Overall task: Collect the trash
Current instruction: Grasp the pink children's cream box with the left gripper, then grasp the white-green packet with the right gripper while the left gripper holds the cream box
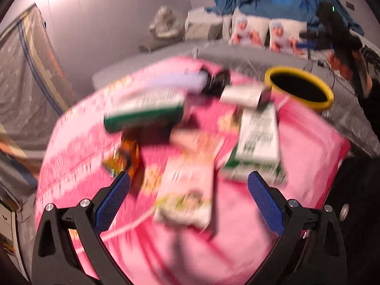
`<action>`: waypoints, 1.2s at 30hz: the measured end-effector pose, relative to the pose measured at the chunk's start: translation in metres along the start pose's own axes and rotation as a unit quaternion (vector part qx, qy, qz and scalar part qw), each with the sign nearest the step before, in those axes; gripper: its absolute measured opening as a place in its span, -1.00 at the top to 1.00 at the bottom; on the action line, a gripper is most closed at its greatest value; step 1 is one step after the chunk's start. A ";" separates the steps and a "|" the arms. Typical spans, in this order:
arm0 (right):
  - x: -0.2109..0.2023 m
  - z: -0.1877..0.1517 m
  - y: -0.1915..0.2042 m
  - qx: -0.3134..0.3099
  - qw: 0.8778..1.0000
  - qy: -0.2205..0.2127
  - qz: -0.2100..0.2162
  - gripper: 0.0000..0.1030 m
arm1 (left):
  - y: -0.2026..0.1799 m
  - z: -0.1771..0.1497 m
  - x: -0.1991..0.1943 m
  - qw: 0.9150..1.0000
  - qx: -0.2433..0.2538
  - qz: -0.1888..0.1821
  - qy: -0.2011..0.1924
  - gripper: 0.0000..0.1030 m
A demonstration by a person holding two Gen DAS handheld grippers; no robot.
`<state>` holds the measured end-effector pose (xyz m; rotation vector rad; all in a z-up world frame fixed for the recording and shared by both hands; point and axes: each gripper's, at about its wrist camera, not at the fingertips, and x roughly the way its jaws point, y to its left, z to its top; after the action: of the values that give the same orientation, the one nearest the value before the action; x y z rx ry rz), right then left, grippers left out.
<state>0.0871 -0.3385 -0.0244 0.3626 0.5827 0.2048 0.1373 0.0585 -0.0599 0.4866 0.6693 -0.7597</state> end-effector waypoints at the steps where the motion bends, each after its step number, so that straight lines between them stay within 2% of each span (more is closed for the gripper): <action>1: 0.009 0.002 0.008 -0.005 1.000 0.008 0.002 -0.86 | 0.006 -0.004 0.002 1.000 -0.007 -0.008 0.005 -0.83; 5: 0.026 0.004 0.029 -0.020 0.999 0.026 0.015 -0.86 | 0.028 -0.015 0.019 0.998 -0.030 -0.056 0.020 -0.83; 13: 0.030 0.001 0.048 -0.046 0.998 0.041 0.022 -0.86 | 0.029 -0.008 0.055 0.994 -0.017 -0.096 0.046 -0.83; 15: 0.033 0.002 0.050 -0.043 0.997 0.049 0.036 -0.86 | 0.029 -0.009 0.062 0.994 -0.016 -0.092 0.053 -0.58; 16: 0.034 0.003 0.052 -0.042 0.997 0.054 0.045 -0.86 | 0.029 -0.009 0.064 0.994 -0.018 -0.097 0.057 -0.22; 17: 0.038 0.004 0.055 -0.043 0.996 0.062 0.057 -0.86 | 0.032 -0.009 0.067 0.992 -0.028 -0.105 0.058 -0.14; 19: 0.046 0.008 0.064 -0.052 0.993 0.074 0.071 -0.86 | 0.031 -0.009 0.067 0.993 -0.035 -0.103 0.055 -0.12; 22: 0.067 0.015 0.089 -0.095 0.987 0.096 0.086 -0.86 | 0.028 -0.010 0.062 0.994 -0.032 -0.093 0.046 -0.09; 26: 0.110 0.028 0.134 -0.167 0.968 0.148 0.117 -0.86 | 0.030 -0.018 0.044 0.995 -0.047 -0.086 0.033 -0.09; 30: 0.158 0.036 0.174 -0.226 0.953 0.175 0.105 -0.86 | 0.035 -0.031 0.024 0.994 -0.084 -0.076 0.012 -0.09; 36: 0.218 0.028 0.213 -0.294 0.932 0.208 0.038 -0.85 | 0.033 -0.052 -0.007 0.990 -0.136 -0.039 -0.025 -0.10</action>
<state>0.2635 -0.0884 -0.0285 -0.2523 0.8894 0.5241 0.1390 0.1151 -0.0859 0.1916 0.7357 -0.7389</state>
